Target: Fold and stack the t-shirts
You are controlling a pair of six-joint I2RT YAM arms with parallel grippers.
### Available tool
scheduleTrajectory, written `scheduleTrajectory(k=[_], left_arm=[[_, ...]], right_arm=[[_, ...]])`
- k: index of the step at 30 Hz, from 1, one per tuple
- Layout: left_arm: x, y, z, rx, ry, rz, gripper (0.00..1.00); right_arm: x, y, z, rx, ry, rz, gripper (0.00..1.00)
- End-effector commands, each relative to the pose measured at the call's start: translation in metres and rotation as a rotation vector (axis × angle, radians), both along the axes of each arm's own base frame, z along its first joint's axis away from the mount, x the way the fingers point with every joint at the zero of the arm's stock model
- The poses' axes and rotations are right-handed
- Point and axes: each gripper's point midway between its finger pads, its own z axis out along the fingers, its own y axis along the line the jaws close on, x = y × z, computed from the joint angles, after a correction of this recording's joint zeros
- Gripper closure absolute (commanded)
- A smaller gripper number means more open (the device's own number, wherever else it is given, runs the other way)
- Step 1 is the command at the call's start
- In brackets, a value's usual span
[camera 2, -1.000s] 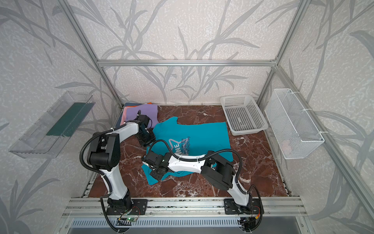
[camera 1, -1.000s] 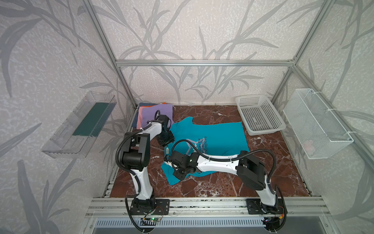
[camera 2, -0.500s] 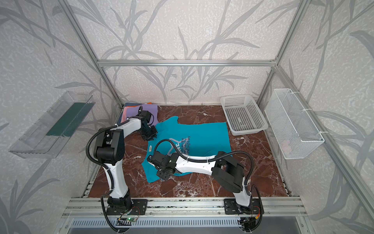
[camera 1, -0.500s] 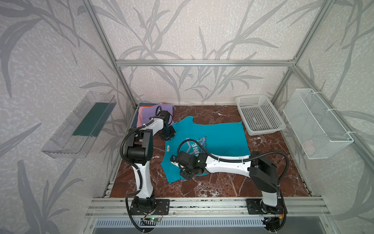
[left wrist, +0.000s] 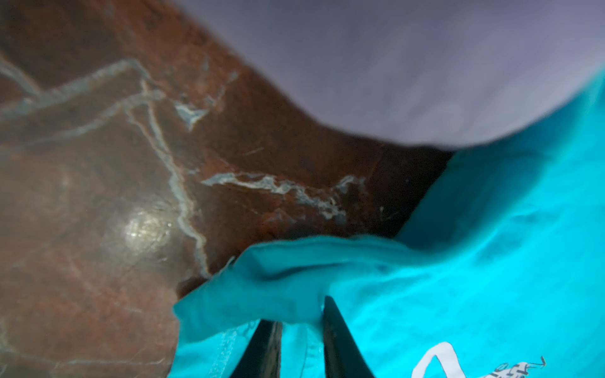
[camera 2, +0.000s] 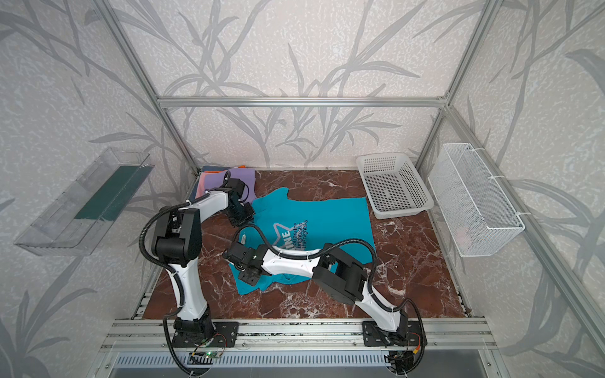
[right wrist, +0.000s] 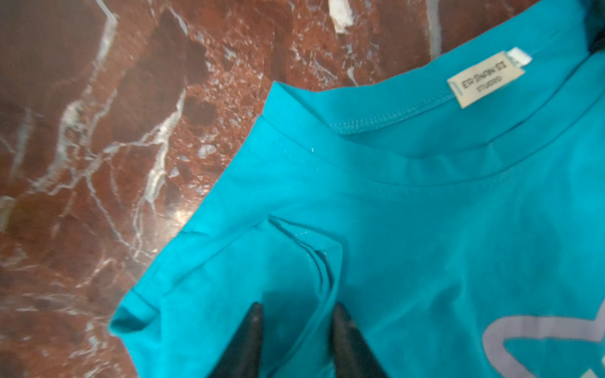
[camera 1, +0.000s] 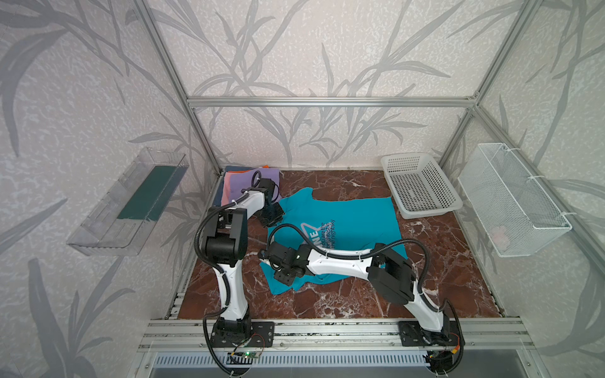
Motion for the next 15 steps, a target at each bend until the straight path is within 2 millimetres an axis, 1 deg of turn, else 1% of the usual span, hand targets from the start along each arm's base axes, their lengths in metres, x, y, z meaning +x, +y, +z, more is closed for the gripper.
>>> scheduleTrajectory(k=[1, 3, 5, 6, 8, 10, 13, 15], left_arm=[[-0.005, 0.001, -0.022, 0.012, 0.049, 0.005, 0.75], [-0.002, 0.001, -0.024, 0.017, 0.047, 0.000, 0.75], [0.001, 0.002, -0.025, 0.024, 0.050, -0.003, 0.75], [0.003, 0.002, -0.027, 0.026, 0.051, -0.006, 0.75], [0.010, 0.001, -0.030, 0.024, 0.047, -0.011, 0.75], [0.019, -0.001, -0.032, 0.014, 0.040, -0.022, 0.75], [0.034, -0.004, -0.036, 0.003, 0.028, -0.033, 0.75], [0.046, -0.006, -0.037, -0.003, 0.020, -0.039, 0.75]], right_arm=[[0.004, -0.010, 0.009, -0.007, 0.013, -0.024, 0.88], [0.001, -0.014, 0.021, 0.022, 0.034, -0.026, 0.98], [-0.008, -0.018, 0.038, 0.057, 0.062, -0.005, 1.00], [-0.016, -0.021, 0.050, 0.086, 0.084, 0.015, 1.00], [-0.035, -0.028, 0.071, 0.136, 0.142, 0.062, 1.00], [-0.056, -0.041, 0.088, 0.171, 0.220, 0.092, 1.00], [-0.088, -0.063, 0.098, 0.184, 0.358, 0.106, 1.00], [-0.109, -0.075, 0.101, 0.180, 0.461, 0.107, 0.97]])
